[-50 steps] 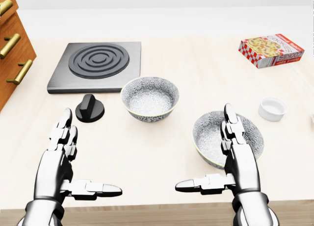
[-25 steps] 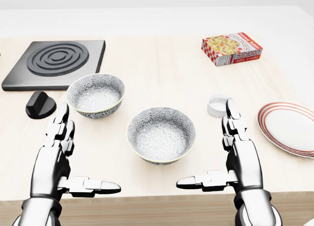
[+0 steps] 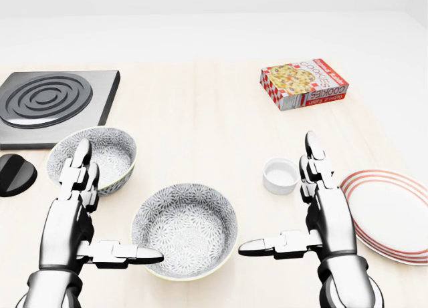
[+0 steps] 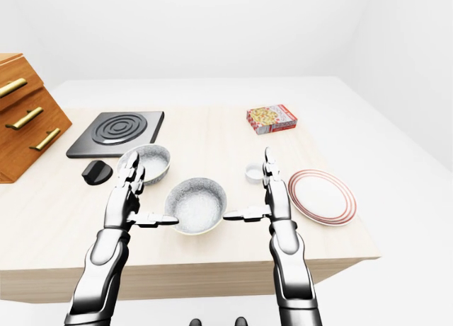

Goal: Pick the akita bowl from table center and place it on the plate.

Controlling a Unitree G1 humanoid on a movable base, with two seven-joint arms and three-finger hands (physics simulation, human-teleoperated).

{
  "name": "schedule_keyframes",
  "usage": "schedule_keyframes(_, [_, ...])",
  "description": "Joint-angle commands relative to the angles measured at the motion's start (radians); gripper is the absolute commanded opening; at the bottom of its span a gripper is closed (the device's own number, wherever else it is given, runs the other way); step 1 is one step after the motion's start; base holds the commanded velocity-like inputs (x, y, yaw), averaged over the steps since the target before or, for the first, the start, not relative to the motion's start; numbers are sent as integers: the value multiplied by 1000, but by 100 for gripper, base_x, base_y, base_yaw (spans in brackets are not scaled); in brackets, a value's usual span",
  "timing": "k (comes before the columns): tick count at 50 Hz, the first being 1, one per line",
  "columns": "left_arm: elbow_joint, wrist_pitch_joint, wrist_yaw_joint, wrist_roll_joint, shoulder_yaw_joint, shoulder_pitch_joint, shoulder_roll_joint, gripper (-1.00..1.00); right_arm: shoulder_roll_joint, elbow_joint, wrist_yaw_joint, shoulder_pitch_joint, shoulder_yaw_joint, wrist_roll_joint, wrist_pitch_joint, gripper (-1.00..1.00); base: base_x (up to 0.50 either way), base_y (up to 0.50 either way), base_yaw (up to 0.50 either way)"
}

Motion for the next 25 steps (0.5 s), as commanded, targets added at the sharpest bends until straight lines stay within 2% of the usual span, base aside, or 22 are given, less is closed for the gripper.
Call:
schedule_keyframes(1, [0, 0, 4, 5, 1, 2, 0, 100, -2, 7, -3, -4, -4, -5, 0, 100, 0, 0, 0])
schedule_keyframes(10, [-5, 0, 7, 5, -1, 4, -1, 100, -5, -6, 18, 4, -5, 4, 0, 100, 0, 0, 0])
schedule_keyframes(18, [5, 0, 8, 3, -4, 10, -3, 100, 0, 15, 14, 4, 0, -4, 0, 100, 32, 0, 0])
schedule_keyframes(25, [6, 0, 7, 3, -4, 11, -2, 100, -1, 17, 11, 10, -3, -3, -1, 100, 0, 0, 0])
